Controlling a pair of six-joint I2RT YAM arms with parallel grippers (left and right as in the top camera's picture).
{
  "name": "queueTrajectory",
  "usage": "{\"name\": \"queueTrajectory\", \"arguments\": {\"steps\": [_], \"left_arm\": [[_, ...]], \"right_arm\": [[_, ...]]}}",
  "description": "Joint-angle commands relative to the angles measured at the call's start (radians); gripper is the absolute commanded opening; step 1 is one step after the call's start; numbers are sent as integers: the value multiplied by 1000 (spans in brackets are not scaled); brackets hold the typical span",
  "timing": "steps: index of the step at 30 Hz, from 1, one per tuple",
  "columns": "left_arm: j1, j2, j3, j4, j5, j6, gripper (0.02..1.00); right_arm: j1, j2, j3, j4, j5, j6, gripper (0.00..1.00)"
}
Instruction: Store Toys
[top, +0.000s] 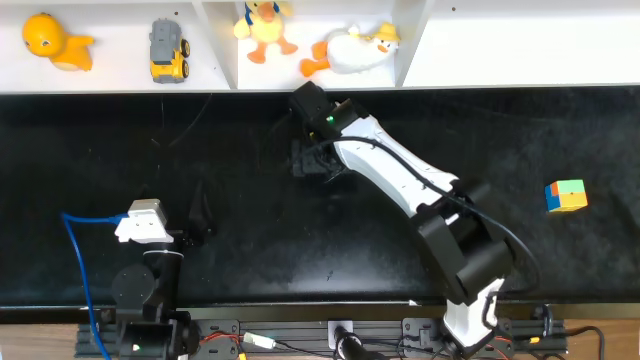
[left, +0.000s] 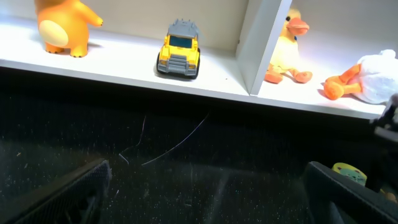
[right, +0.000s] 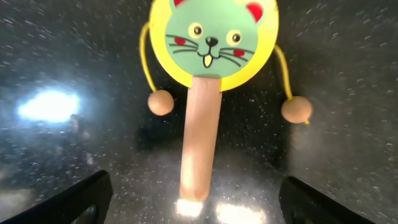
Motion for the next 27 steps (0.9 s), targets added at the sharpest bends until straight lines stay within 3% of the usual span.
{"name": "queueTrajectory", "arguments": {"steps": [1, 5, 27], "left_arm": [[-2, -11, -10, 6, -1, -10, 998], [-2, -11, -10, 6, -1, -10, 998], [-2, -11, -10, 6, -1, -10, 998]], "right_arm": [[6, 37, 30, 1, 11, 9, 893], [6, 44, 30, 10, 11, 8, 855], [6, 106, 30, 23, -15, 8, 367]]}}
